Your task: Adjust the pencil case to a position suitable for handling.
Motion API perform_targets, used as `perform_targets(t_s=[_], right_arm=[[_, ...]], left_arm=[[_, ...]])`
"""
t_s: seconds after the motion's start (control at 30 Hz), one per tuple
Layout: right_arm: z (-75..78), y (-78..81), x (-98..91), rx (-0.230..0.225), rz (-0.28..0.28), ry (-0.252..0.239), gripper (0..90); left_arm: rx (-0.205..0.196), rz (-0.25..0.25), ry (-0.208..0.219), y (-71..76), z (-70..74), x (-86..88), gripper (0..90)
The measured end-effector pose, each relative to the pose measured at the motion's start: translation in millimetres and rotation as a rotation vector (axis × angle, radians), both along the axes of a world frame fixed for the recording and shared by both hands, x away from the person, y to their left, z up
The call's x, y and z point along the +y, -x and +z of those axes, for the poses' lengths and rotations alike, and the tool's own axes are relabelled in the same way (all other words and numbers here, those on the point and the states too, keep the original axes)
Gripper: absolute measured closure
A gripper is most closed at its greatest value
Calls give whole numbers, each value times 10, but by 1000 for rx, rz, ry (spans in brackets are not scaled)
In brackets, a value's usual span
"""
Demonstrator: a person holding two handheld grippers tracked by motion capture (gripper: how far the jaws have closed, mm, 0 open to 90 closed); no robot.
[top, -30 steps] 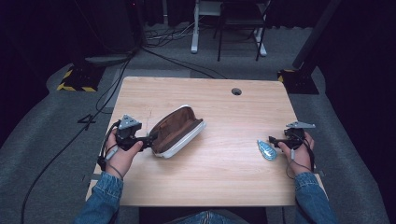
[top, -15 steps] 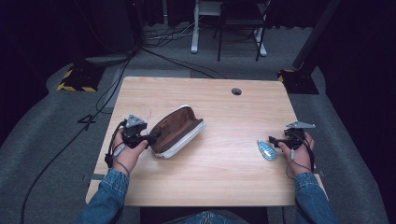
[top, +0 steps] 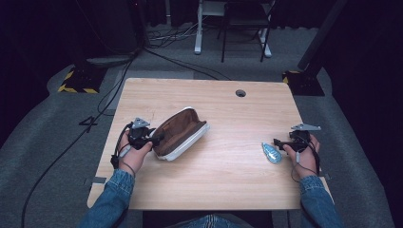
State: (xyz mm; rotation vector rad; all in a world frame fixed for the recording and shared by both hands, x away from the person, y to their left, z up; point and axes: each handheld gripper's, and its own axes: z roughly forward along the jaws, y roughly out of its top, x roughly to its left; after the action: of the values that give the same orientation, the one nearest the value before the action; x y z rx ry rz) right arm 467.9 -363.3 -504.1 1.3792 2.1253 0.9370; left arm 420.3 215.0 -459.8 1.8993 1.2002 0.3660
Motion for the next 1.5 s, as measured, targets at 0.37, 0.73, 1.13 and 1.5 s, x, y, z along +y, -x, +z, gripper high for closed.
perform_targets(t_s=[0.37,0.73,1.13,1.5], right_arm=[[1,1,1,1,-1,0,144],[0,0,0,0,0,0,144],[0,0,0,0,0,0,144],[0,0,0,-1,1,0,144]], left_arm=[[49,-21,33,-16,-20,40,811],[63,-32,62,-8,-10,36,846],[50,-72,77,77,92,-19,856],[29,-143,89,188,226,-144,856]])
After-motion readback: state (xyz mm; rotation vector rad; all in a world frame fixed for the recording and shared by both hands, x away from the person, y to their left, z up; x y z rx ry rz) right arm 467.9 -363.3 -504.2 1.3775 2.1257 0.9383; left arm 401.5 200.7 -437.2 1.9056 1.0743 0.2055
